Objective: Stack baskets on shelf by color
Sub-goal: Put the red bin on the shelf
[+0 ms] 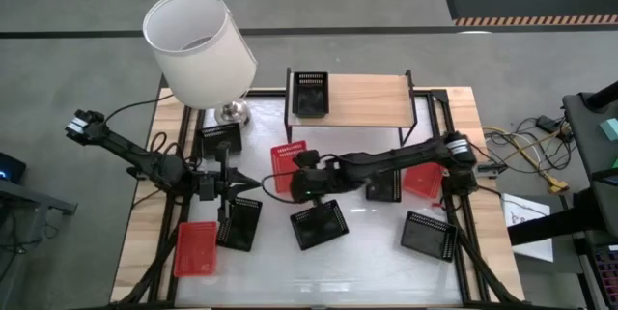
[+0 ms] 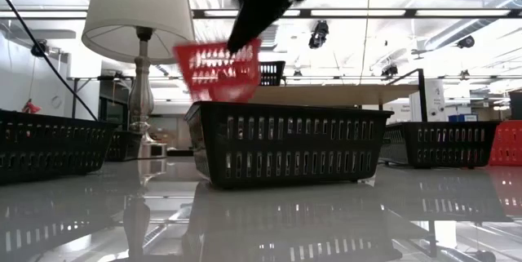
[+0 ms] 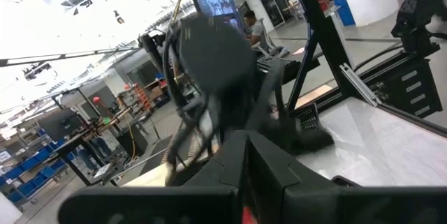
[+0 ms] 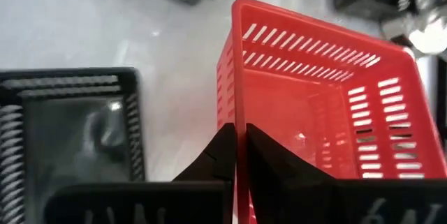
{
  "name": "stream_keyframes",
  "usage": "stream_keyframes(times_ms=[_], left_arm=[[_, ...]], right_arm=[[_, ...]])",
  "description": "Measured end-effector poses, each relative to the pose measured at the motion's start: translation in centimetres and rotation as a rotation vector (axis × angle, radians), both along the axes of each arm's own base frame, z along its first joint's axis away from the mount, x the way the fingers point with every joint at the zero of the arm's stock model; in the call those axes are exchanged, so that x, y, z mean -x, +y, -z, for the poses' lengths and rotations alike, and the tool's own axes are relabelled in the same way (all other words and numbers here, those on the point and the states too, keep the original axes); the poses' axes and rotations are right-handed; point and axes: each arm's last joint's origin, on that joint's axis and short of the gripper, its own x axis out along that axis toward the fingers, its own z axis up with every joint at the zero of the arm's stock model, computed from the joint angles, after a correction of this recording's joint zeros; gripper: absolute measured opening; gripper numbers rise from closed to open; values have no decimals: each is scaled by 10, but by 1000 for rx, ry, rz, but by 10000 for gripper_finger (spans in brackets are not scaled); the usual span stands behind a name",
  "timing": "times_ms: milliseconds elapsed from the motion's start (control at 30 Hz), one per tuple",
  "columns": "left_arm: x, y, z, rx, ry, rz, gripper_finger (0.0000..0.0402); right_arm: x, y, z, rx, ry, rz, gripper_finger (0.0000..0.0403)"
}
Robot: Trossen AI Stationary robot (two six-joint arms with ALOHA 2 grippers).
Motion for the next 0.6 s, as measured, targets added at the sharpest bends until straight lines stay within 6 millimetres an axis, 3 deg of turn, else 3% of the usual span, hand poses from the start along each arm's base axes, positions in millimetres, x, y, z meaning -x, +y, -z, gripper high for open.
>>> stream_keyframes(times_ms=[300, 600], left_arm=[[0, 0, -2, 10, -18, 0, 0], [0, 0, -2, 10, -18, 0, 0]], right_arm=[[56, 11, -51, -13, -144, -74, 9], [105, 0, -71, 31, -306, -137, 9]])
